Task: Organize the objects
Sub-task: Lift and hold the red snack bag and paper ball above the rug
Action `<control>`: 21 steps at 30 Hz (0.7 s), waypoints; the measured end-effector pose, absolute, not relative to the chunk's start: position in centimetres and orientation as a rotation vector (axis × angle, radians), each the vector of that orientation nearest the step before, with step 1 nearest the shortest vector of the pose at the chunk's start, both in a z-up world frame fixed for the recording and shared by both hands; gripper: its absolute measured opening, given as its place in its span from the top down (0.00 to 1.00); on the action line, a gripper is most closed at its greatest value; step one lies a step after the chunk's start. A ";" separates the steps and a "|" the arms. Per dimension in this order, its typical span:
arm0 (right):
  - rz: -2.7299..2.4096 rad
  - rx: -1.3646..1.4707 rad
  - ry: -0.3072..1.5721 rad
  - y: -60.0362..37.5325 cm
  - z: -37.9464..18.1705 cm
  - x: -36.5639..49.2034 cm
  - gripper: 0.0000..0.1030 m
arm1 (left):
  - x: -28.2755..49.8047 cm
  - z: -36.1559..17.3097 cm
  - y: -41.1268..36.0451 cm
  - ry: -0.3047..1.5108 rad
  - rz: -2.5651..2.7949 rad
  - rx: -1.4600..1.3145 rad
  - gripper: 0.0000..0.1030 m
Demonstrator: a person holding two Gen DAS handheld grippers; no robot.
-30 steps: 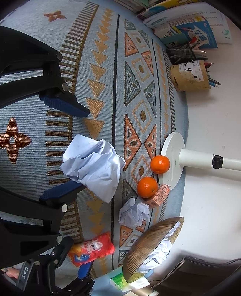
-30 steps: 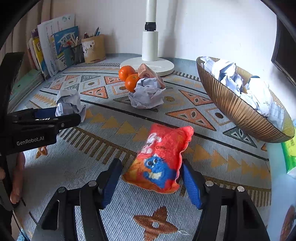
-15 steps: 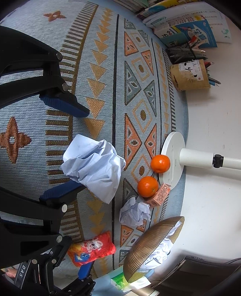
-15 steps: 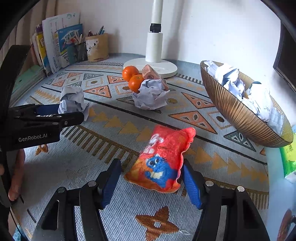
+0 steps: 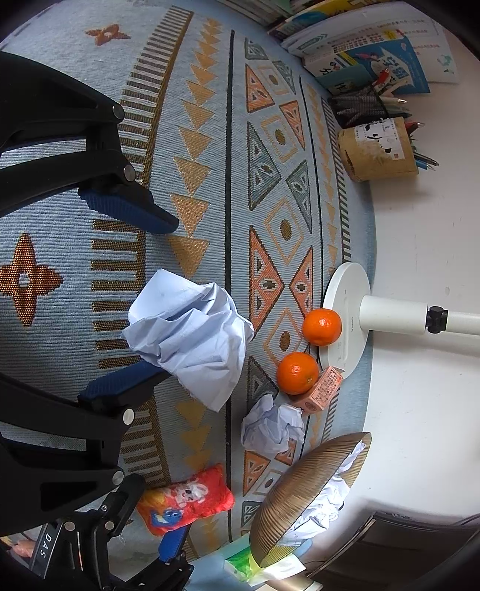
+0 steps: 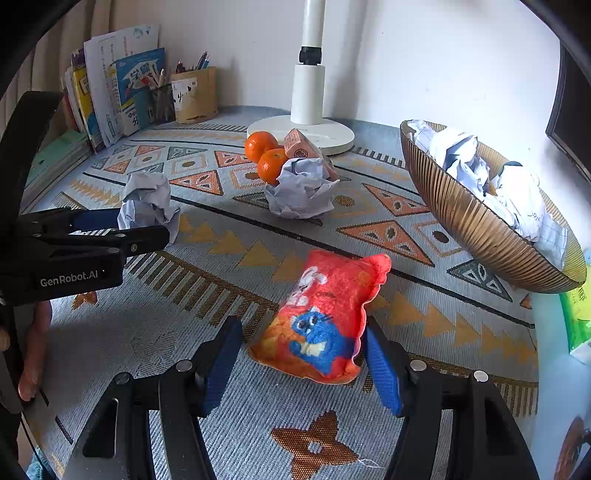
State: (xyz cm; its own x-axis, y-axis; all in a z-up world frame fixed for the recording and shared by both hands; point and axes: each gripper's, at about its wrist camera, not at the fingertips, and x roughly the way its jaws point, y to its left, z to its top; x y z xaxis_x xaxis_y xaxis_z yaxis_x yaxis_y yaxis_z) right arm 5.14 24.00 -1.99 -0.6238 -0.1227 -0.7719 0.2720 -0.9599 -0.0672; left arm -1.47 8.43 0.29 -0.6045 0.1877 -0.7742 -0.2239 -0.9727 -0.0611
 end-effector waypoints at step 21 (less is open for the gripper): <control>-2.645 1.223 0.245 24.2 -1.9 5.1 0.47 | -1.4 0.3 8.6 0.100 2.620 -1.259 0.34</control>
